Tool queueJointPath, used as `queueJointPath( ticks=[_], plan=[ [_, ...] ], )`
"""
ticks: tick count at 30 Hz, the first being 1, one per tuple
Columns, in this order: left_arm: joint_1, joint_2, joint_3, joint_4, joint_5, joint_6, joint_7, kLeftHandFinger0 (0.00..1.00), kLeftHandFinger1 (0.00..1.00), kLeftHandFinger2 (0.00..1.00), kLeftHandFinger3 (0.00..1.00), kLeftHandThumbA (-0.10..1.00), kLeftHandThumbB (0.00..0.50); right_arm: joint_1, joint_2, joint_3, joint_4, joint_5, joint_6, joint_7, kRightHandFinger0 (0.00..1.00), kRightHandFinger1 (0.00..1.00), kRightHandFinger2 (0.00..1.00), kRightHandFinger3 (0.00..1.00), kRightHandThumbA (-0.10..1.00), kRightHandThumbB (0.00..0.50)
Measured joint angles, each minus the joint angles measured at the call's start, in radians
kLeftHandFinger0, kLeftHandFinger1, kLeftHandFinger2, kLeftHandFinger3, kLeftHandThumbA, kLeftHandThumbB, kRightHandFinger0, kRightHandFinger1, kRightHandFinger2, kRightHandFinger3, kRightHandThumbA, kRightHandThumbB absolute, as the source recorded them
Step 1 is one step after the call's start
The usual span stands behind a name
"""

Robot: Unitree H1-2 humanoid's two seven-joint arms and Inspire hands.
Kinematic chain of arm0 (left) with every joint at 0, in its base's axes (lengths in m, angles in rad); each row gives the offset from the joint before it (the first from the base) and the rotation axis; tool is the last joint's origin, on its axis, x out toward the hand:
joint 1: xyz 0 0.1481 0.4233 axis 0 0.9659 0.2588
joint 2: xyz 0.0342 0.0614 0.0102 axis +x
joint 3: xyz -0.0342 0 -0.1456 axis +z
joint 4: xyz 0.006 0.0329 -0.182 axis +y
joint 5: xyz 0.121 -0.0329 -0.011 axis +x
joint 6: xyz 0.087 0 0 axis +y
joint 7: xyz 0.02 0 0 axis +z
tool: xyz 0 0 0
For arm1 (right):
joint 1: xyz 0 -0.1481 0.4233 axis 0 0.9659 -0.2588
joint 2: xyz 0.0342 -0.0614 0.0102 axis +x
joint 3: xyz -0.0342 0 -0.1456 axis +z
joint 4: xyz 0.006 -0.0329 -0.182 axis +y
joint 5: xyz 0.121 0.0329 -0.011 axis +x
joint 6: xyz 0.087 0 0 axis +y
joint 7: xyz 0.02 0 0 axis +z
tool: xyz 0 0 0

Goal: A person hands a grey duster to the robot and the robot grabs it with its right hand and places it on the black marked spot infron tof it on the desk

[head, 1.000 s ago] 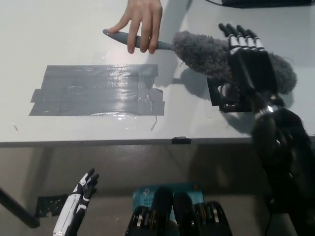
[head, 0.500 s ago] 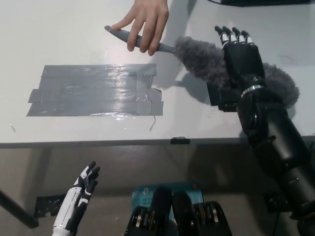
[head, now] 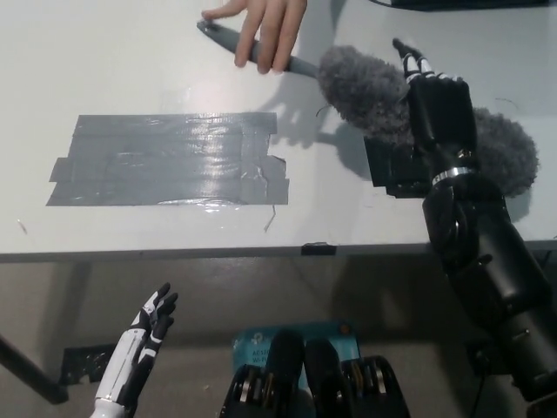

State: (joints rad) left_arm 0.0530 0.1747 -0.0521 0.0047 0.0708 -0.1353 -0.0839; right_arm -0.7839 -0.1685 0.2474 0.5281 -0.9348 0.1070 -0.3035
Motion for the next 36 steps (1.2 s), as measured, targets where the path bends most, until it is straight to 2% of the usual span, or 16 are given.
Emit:
queueJointPath(
  ticks=[4, 6, 10, 12, 14, 15, 20, 24, 26, 27, 28, 29, 30, 31, 32, 36],
  plan=[
    [-0.001, 0.0, 0.0, 0.0, 0.0, 0.0, -0.002, 1.0, 1.0, 1.0, 1.0, 0.95, 0.147, -0.005, -0.005, -0.008, -0.067, 0.009, -0.035, -0.061, 0.05, 0.6, 0.99, 1.0, -0.1, 0.189],
    [-0.001, 0.0, 0.0, 0.0, 0.001, 0.0, -0.003, 1.0, 1.0, 1.0, 1.0, 0.96, 0.149, -0.02, -0.011, -0.009, -0.09, 0.01, -0.052, -0.09, 0.0, 0.55, 0.96, 0.93, -0.1, 0.207],
    [-0.003, 0.0, 0.0, 0.0, 0.001, -0.001, -0.003, 1.0, 1.0, 1.0, 1.0, 0.95, 0.142, -0.065, -0.037, -0.008, -0.089, 0.009, -0.076, -0.136, 0.0, 0.44, 0.86, 0.83, -0.1, 0.216],
    [-0.005, 0.0, 0.0, 0.001, 0.001, -0.001, -0.003, 1.0, 1.0, 1.0, 1.0, 0.95, 0.14, -0.083, -0.05, -0.006, -0.062, 0.01, -0.088, -0.156, 0.0, 0.45, 0.91, 0.87, -0.1, 0.191],
    [-0.007, 0.001, 0.0, 0.001, 0.002, -0.001, -0.003, 1.0, 1.0, 1.0, 1.0, 0.95, 0.14, -0.095, -0.061, -0.005, -0.028, 0.012, -0.097, -0.17, 0.0, 0.5, 0.95, 0.94, -0.1, 0.196],
    [-0.008, 0.001, 0.0, 0.001, 0.002, -0.001, -0.004, 1.0, 1.0, 1.0, 1.0, 0.95, 0.142, -0.098, -0.063, -0.004, -0.007, 0.014, -0.101, -0.173, 0.0, 0.5, 0.96, 0.92, -0.1, 0.23],
    [-0.016, 0.001, 0.0, 0.0, 0.002, -0.001, -0.006, 1.0, 1.0, 1.0, 1.0, 0.95, 0.137, -0.099, -0.066, 0.02, 0.114, 0.023, -0.129, -0.192, 0.0, 0.43, 0.9, 0.77, -0.1, 0.237],
    [-0.022, 0.002, 0.0, 0.0, 0.003, -0.001, -0.006, 1.0, 1.0, 1.0, 1.0, 0.95, 0.138, -0.103, -0.064, 0.052, 0.248, 0.027, -0.16, -0.217, 0.0, 0.42, 0.89, 0.78, -0.1, 0.192],
    [-0.023, 0.003, 0.0, 0.0, 0.003, -0.001, -0.006, 1.0, 1.0, 1.0, 1.0, 0.96, 0.144, -0.108, -0.062, 0.069, 0.324, 0.031, -0.177, -0.221, 0.0, 0.51, 0.98, 0.82, -0.1, 0.172],
    [-0.024, 0.003, 0.0, 0.0, 0.004, -0.001, -0.006, 1.0, 1.0, 1.0, 1.0, 0.96, 0.135, -0.109, -0.062, 0.074, 0.355, 0.036, -0.187, -0.221, 0.07, 0.56, 0.98, 0.84, -0.1, 0.196],
    [-0.024, 0.003, 0.0, 0.0, 0.004, -0.001, -0.006, 1.0, 1.0, 1.0, 1.0, 0.96, 0.134, -0.109, -0.061, 0.074, 0.384, 0.049, -0.2, -0.214, 0.15, 0.58, 0.92, 0.82, -0.1, 0.195],
    [-0.024, 0.003, 0.0, 0.0, 0.005, -0.001, -0.006, 1.0, 1.0, 1.0, 1.0, 0.95, 0.133, -0.108, -0.059, 0.072, 0.4, 0.064, -0.206, -0.201, 0.17, 0.55, 0.83, 0.75, -0.1, 0.195],
    [-0.024, 0.003, 0.0, 0.0, 0.005, -0.001, -0.006, 1.0, 1.0, 1.0, 1.0, 0.95, 0.134, -0.106, -0.058, 0.068, 0.404, 0.078, -0.207, -0.181, 0.47, 0.85, 1.0, 1.0, 0.13, 0.291],
    [-0.025, 0.003, 0.0, 0.0, 0.006, -0.001, -0.006, 1.0, 1.0, 1.0, 1.0, 0.96, 0.137, -0.104, -0.056, 0.065, 0.405, 0.093, -0.207, -0.159, 0.78, 1.0, 1.0, 1.0, 0.27, 0.347],
    [-0.025, 0.003, 0.0, 0.0, 0.006, -0.001, -0.006, 1.0, 1.0, 1.0, 1.0, 0.95, 0.143, -0.103, -0.056, 0.065, 0.403, 0.101, -0.203, -0.138, 1.0, 1.0, 1.0, 1.0, 0.36, 0.364],
    [-0.027, 0.003, 0.0, 0.001, 0.007, 0.0, -0.006, 1.0, 1.0, 1.0, 1.0, 0.96, 0.151, -0.096, -0.056, 0.065, 0.395, 0.127, -0.194, -0.042, 1.0, 1.0, 1.0, 1.0, 0.56, 0.443]
  ],
)
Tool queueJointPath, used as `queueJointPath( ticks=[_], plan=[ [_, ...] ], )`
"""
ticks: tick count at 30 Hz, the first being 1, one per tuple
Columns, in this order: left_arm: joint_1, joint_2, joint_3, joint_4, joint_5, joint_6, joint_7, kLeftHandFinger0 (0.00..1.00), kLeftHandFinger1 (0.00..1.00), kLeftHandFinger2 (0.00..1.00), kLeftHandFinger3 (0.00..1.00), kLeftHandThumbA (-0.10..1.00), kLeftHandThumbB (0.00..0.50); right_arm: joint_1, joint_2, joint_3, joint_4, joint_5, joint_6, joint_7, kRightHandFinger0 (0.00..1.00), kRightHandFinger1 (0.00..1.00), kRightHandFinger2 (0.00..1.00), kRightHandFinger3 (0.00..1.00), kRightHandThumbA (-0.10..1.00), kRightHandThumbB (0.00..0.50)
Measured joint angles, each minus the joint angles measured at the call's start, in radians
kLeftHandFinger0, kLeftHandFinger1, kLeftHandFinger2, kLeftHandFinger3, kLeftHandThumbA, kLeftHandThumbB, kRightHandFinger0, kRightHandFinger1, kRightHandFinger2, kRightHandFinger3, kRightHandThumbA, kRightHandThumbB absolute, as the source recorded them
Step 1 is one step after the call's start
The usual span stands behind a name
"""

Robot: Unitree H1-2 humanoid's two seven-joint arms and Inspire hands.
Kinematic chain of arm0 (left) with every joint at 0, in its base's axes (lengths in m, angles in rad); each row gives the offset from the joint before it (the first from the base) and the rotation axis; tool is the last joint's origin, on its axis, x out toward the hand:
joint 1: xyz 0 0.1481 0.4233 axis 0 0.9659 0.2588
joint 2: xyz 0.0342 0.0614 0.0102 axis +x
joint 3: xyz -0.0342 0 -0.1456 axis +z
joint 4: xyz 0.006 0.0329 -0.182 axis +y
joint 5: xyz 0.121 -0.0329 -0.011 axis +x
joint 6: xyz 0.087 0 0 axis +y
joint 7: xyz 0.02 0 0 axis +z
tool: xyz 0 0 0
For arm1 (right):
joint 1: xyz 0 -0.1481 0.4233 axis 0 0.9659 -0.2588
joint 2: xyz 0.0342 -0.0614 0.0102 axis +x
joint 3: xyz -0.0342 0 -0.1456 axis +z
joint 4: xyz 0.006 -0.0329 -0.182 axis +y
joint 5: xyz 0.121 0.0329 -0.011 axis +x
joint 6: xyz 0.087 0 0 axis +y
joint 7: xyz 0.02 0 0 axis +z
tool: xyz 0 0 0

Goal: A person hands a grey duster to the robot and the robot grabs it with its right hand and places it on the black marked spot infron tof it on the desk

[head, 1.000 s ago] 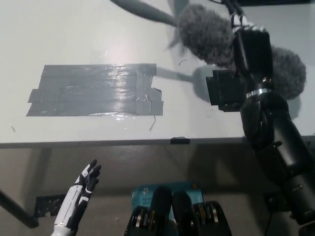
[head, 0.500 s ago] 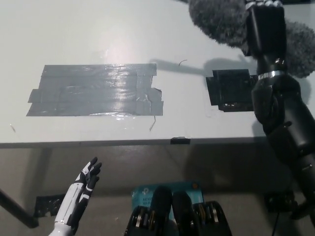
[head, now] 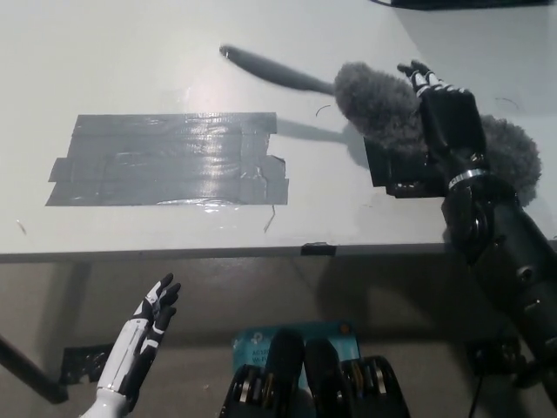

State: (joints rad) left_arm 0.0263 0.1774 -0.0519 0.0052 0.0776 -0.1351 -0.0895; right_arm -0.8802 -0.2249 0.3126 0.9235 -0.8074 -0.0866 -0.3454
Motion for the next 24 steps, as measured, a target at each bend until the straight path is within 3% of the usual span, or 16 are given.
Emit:
queueJointPath(
  ticks=[1, 3, 7, 8, 15, 17, 20, 21, 24],
  plan=[
    [0.0, 0.0, 0.0, 0.0, 0.0, 0.0, 0.0, 1.0, 1.0, 1.0, 1.0, 0.96, 0.152, 0.004, 0.0, 0.0, -0.006, 0.006, 0.003, 0.025, 1.0, 1.0, 1.0, 1.0, 0.61, 0.477],
    [0.0, 0.0, 0.0, 0.0, 0.0, 0.001, 0.0, 1.0, 1.0, 1.0, 1.0, 0.97, 0.154, 0.013, -0.001, 0.0, -0.029, 0.015, 0.011, 0.07, 1.0, 1.0, 1.0, 1.0, 0.62, 0.497],
    [-0.002, 0.0, 0.0, 0.0, 0.0, 0.001, 0.0, 0.98, 1.0, 1.0, 1.0, 0.97, 0.153, 0.048, -0.009, 0.001, -0.12, 0.029, 0.043, 0.162, 1.0, 1.0, 1.0, 1.0, 0.52, 0.491],
    [-0.003, 0.0, 0.0, 0.001, 0.0, 0.001, 0.0, 0.97, 1.0, 1.0, 1.0, 0.98, 0.148, 0.06, -0.013, 0.0, -0.156, 0.036, 0.052, 0.189, 1.0, 1.0, 1.0, 1.0, 0.58, 0.477],
    [-0.008, 0.0, 0.0, 0.004, 0.001, 0.002, 0.0, 0.99, 1.0, 1.0, 1.0, 1.0, 0.152, 0.098, -0.065, -0.004, -0.383, 0.085, 0.122, 0.335, 1.0, 1.0, 1.0, 1.0, 0.69, 0.5],
    [-0.009, 0.0, 0.0, 0.005, 0.001, 0.002, 0.0, 0.99, 1.0, 1.0, 1.0, 1.0, 0.151, 0.098, -0.09, -0.006, -0.436, 0.103, 0.142, 0.371, 1.0, 1.0, 1.0, 1.0, 0.59, 0.5],
    [-0.01, 0.0, 0.0, 0.006, 0.001, 0.003, 0.0, 0.98, 1.0, 1.0, 1.0, 1.0, 0.153, 0.098, -0.138, -0.014, -0.523, 0.154, 0.176, 0.439, 1.0, 1.0, 1.0, 1.0, 0.61, 0.5],
    [-0.01, 0.0, 0.0, 0.006, 0.001, 0.003, 0.0, 0.98, 1.0, 1.0, 1.0, 1.0, 0.144, 0.098, -0.157, -0.018, -0.547, 0.174, 0.187, 0.46, 1.0, 1.0, 1.0, 1.0, 0.65, 0.5],
    [-0.01, 0.0, 0.0, 0.008, 0.001, 0.003, 0.0, 0.98, 1.0, 1.0, 1.0, 1.0, 0.143, 0.098, -0.201, -0.033, -0.599, 0.234, 0.21, 0.507, 1.0, 1.0, 1.0, 1.0, 0.98, 0.5]
  ],
)
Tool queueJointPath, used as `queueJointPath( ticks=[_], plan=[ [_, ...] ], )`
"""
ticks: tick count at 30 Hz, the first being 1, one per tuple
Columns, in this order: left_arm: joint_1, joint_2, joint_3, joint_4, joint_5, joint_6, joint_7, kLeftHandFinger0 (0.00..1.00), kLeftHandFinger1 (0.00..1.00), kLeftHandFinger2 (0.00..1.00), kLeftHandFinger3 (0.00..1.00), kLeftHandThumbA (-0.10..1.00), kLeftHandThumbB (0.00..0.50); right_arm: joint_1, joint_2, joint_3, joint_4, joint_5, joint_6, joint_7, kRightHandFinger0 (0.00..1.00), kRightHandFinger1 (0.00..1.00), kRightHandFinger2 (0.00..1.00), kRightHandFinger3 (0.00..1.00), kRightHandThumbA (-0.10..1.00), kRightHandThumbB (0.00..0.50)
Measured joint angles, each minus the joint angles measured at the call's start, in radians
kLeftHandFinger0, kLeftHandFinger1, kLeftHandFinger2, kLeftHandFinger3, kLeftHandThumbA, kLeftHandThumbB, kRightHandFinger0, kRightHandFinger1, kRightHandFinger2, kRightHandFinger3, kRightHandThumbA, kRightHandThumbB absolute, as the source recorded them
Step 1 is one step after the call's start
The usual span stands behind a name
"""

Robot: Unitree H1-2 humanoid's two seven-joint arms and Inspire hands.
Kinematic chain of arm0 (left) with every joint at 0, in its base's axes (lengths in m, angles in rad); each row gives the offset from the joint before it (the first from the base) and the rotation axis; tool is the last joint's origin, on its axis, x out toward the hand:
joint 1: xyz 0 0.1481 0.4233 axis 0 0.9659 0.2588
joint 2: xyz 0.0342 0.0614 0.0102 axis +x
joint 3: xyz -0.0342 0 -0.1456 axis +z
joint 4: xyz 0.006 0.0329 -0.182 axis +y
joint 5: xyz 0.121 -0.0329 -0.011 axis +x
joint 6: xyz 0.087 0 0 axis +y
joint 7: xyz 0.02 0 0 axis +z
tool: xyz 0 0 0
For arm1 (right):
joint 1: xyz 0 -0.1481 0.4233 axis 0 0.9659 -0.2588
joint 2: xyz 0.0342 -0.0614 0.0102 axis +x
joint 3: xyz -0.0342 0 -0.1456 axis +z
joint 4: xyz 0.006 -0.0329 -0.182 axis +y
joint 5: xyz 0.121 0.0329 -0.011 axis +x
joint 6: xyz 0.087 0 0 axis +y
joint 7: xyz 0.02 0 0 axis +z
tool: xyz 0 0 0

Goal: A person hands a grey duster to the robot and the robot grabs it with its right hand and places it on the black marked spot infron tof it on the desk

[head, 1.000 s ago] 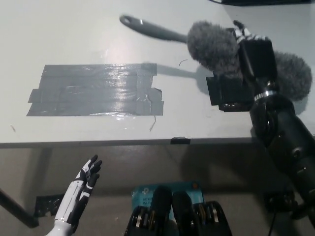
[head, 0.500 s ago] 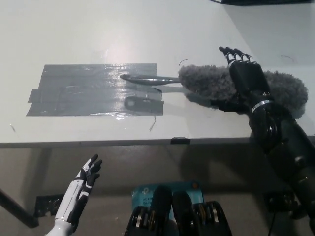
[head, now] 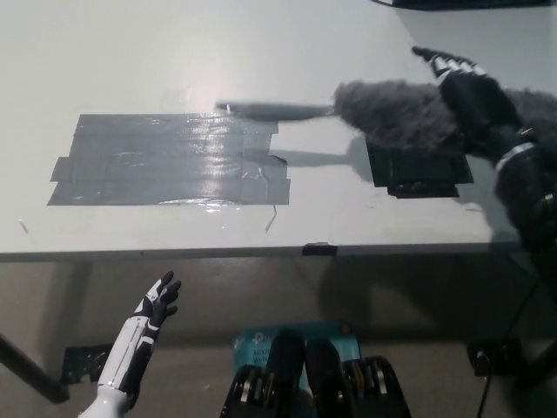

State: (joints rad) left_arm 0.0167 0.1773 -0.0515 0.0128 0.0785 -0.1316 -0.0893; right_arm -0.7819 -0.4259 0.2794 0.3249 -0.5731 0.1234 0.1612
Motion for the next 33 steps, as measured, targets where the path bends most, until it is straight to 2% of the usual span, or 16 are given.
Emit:
queueJointPath(
  ticks=[2, 4, 7, 8, 10, 11, 12, 14, 20, 23, 26, 28, 33],
  plan=[
    [0.0, 0.0, 0.0, 0.0, 0.0, 0.0, 0.0, 0.98, 1.0, 1.0, 1.0, 1.0, 0.14, 0.0, -0.021, -0.013, -0.019, 0.037, 0.013, 0.021, 1.0, 1.0, 1.0, 1.0, 1.0, 0.5],
    [0.0, 0.0, 0.0, 0.001, 0.0, 0.001, 0.0, 0.98, 1.0, 1.0, 1.0, 1.0, 0.14, 0.002, -0.04, -0.029, -0.033, 0.077, 0.027, 0.04, 1.0, 1.0, 1.0, 1.0, 1.0, 0.461],
    [0.0, 0.0, 0.0, 0.002, 0.0, 0.002, 0.0, 0.98, 1.0, 1.0, 1.0, 1.0, 0.144, 0.003, -0.059, -0.051, -0.053, 0.131, 0.047, 0.067, 1.0, 1.0, 1.0, 1.0, 0.99, 0.473],
    [-0.001, 0.0, 0.0, 0.002, 0.0, 0.003, 0.0, 0.99, 1.0, 1.0, 1.0, 1.0, 0.145, 0.003, -0.067, -0.061, -0.065, 0.157, 0.056, 0.079, 1.0, 1.0, 1.0, 1.0, 0.92, 0.427],
    [-0.001, 0.0, 0.0, 0.002, 0.0, 0.004, 0.0, 0.99, 1.0, 1.0, 1.0, 1.0, 0.126, 0.003, -0.077, -0.073, -0.081, 0.192, 0.069, 0.093, 1.0, 1.0, 1.0, 1.0, 0.88, 0.477],
    [-0.001, 0.0, 0.0, 0.002, 0.0, 0.005, 0.0, 0.98, 1.0, 1.0, 1.0, 1.0, 0.124, 0.003, -0.084, -0.081, -0.093, 0.218, 0.078, 0.108, 1.0, 1.0, 1.0, 1.0, 0.87, 0.439],
    [-0.001, 0.0, 0.0, 0.002, 0.0, 0.005, 0.0, 0.98, 1.0, 1.0, 1.0, 1.0, 0.125, 0.003, -0.088, -0.085, -0.101, 0.234, 0.085, 0.115, 1.0, 1.0, 1.0, 1.0, 0.87, 0.43],
    [-0.003, 0.0, 0.0, 0.002, 0.0, 0.006, 0.0, 0.98, 1.0, 1.0, 1.0, 1.0, 0.127, 0.002, -0.098, -0.093, -0.122, 0.276, 0.104, 0.143, 1.0, 1.0, 1.0, 1.0, 0.86, 0.493],
    [-0.021, 0.0, 0.0, 0.002, 0.002, 0.01, 0.0, 0.98, 1.0, 1.0, 1.0, 1.0, 0.141, -0.042, -0.126, -0.096, -0.152, 0.384, 0.164, 0.256, 1.0, 1.0, 1.0, 1.0, 0.79, 0.5],
    [-0.037, 0.0, 0.0, 0.002, 0.003, 0.012, 0.0, 0.98, 1.0, 1.0, 1.0, 1.0, 0.141, -0.096, -0.139, -0.097, -0.163, 0.442, 0.201, 0.322, 1.0, 1.0, 1.0, 1.0, 0.85, 0.47],
    [-0.057, 0.001, -0.001, 0.002, 0.006, 0.013, -0.001, 0.97, 1.0, 1.0, 1.0, 1.0, 0.138, -0.143, -0.161, -0.114, -0.254, 0.498, 0.237, 0.365, 1.0, 1.0, 1.0, 1.0, 1.0, 0.495],
    [-0.07, 0.001, 0.0, 0.002, 0.006, 0.013, -0.001, 0.97, 1.0, 1.0, 1.0, 1.0, 0.142, -0.163, -0.174, -0.132, -0.334, 0.528, 0.253, 0.375, 1.0, 1.0, 1.0, 1.0, 1.0, 0.466],
    [-0.082, 0.001, 0.0, 0.002, 0.007, 0.014, 0.0, 0.99, 1.0, 1.0, 1.0, 1.0, 0.122, -0.137, -0.179, -0.178, -0.536, 0.581, 0.271, 0.373, 1.0, 1.0, 1.0, 1.0, 1.0, 0.498]
  ],
)
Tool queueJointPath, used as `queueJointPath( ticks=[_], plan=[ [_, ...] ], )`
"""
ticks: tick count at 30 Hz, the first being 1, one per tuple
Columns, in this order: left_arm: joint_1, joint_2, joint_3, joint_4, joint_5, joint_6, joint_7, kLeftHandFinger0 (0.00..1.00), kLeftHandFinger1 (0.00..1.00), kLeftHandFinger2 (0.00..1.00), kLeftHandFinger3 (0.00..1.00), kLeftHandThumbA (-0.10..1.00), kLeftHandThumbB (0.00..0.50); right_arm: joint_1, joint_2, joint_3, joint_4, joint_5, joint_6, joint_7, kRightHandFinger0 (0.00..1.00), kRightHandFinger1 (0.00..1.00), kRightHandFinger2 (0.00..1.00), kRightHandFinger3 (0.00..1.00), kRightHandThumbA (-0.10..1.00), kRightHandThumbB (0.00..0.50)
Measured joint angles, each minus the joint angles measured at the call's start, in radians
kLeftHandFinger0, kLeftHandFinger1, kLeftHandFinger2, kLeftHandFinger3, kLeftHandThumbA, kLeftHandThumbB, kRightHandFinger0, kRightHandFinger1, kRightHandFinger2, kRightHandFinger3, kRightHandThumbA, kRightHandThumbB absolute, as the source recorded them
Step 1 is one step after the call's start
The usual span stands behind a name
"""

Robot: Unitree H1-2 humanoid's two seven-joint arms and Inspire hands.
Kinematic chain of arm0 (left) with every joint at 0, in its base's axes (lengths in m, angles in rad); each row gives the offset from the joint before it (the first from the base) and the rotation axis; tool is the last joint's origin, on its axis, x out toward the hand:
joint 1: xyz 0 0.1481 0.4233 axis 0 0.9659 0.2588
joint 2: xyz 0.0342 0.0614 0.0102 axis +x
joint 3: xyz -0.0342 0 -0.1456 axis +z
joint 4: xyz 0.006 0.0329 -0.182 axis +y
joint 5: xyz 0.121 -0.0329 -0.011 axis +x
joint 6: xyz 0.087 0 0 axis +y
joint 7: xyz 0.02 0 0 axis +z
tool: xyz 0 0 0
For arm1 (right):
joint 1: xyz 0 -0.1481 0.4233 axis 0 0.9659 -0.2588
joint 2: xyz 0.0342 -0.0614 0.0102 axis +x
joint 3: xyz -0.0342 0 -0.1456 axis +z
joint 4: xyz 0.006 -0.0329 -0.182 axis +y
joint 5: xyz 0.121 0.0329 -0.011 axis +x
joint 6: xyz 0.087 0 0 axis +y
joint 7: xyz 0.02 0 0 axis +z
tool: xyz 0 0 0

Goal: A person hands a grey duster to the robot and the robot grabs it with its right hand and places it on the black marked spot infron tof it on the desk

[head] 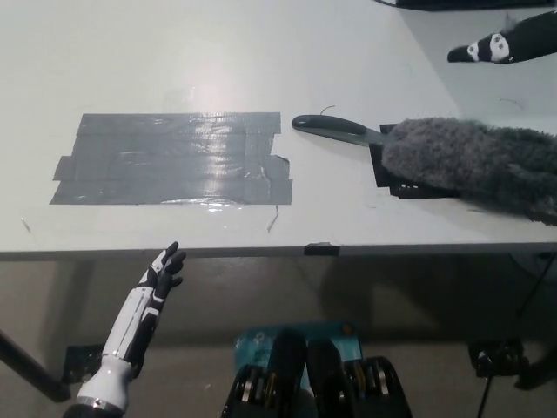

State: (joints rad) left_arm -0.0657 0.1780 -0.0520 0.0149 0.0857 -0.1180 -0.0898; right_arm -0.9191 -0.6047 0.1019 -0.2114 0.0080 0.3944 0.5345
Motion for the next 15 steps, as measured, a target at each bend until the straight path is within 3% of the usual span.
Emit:
queueJointPath(
  ticks=[7, 11, 15],
  plan=[
    [0.003, 0.0, 0.0, 0.0, 0.0, 0.002, 0.0, 0.99, 1.0, 1.0, 1.0, 0.98, 0.117, 0.188, 0.005, -0.04, -0.273, 0.046, 0.013, -0.024, 1.0, 1.0, 1.0, 1.0, 1.0, 0.5],
    [0.01, 0.0, 0.0, 0.001, 0.0, 0.002, 0.0, 0.99, 1.0, 1.0, 1.0, 0.99, 0.135, 0.379, 0.061, -0.084, -0.437, 0.065, 0.014, -0.049, 1.0, 1.0, 1.0, 1.0, 1.0, 0.462],
    [0.032, 0.0, -0.002, 0.001, 0.0, 0.001, 0.0, 1.0, 1.0, 1.0, 1.0, 0.99, 0.135, 0.615, 0.179, -0.107, -0.57, 0.065, 0.013, -0.085, 1.0, 1.0, 1.0, 1.0, 1.0, 0.371]
  ],
)
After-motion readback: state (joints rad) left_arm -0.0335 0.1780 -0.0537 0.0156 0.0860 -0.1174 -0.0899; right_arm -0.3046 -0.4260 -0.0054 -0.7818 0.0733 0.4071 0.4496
